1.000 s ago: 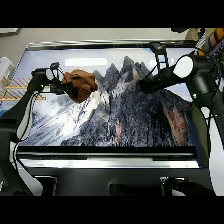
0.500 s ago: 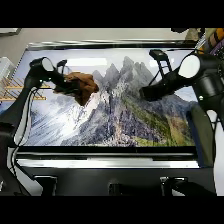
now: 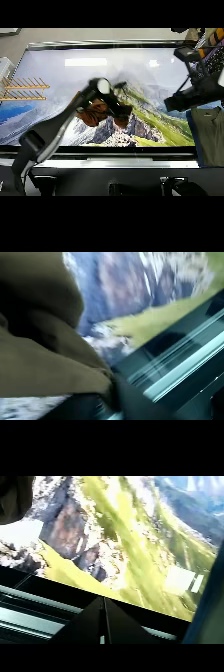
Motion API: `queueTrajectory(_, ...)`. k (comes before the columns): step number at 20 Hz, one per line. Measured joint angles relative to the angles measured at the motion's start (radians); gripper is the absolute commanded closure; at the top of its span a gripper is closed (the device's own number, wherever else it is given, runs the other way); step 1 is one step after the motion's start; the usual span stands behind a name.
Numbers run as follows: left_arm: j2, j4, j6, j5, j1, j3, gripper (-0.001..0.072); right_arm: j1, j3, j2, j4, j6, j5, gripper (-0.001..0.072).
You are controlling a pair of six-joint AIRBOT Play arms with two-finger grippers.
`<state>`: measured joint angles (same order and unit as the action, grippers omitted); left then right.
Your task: Fold the clothes and pants, and hang the long-sleeved shirts on hangers.
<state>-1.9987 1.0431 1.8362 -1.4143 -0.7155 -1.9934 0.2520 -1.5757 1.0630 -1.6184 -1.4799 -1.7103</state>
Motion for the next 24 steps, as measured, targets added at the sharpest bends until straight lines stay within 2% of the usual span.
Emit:
queueTrajectory(1, -0.006, 0.004, 0.008, 0.0, -0.019, 0.0, 0.0235, 0.0, 0.002, -0.014, -0.016, 0.007, 0.001, 0.0667)
queueTrajectory(2, -0.007, 0.014, 0.014, -0.005, -0.028, -0.001, 0.0234, 0.0, 0.003, -0.024, -0.024, 0.009, 0.004, 0.056)
queueTrajectory(3, 0.001, 0.031, 0.016, -0.018, -0.029, -0.001, 0.0234, 0.0, 0.007, -0.031, -0.027, 0.014, 0.021, 0.0498)
queueTrajectory(4, 0.02, 0.062, 0.016, -0.034, -0.02, -0.001, 0.0234, 0.0, 0.013, -0.035, -0.026, 0.014, 0.049, 0.0566)
queueTrajectory(5, 0.043, 0.109, 0.014, -0.051, -0.004, -0.001, 0.0234, 0.0, 0.023, -0.038, -0.022, -0.005, 0.094, 0.0671)
queueTrajectory(8, 0.143, 0.307, -0.004, -0.132, 0.09, -0.001, 0.0234, 0.0, 0.041, -0.013, -0.016, -0.153, 0.286, 0.0661)
queueTrajectory(9, 0.178, 0.356, -0.015, -0.16, 0.131, -0.001, 0.0235, -0.008, 0.044, 0.006, -0.012, -0.202, 0.344, 0.0635)
queueTrajectory(12, 0.293, 0.45, -0.042, -0.236, 0.279, -0.002, 0.0238, -0.105, 0.049, 0.1, 0.073, -0.29, 0.441, 0.039)
queueTrajectory(13, 0.327, 0.465, -0.05, -0.251, 0.329, -0.002, 0.0237, -0.157, 0.053, 0.147, 0.143, -0.293, 0.444, 0.0354)
queueTrajectory(15, 0.377, 0.487, -0.066, -0.272, 0.421, -0.002, 0.0237, -0.243, 0.074, 0.246, 0.311, -0.269, 0.442, 0.0353)
queueTrajectory(18, 0.407, 0.506, -0.076, -0.288, 0.537, -0.002, 0.0238, -0.29, 0.124, 0.412, 0.56, -0.175, 0.437, 0.035)
queueTrajectory(24, 0.406, 0.519, -0.083, -0.298, 0.695, -0.001, 0.0235, -0.182, 0.163, 0.657, 0.721, -0.098, 0.514, 0.029)
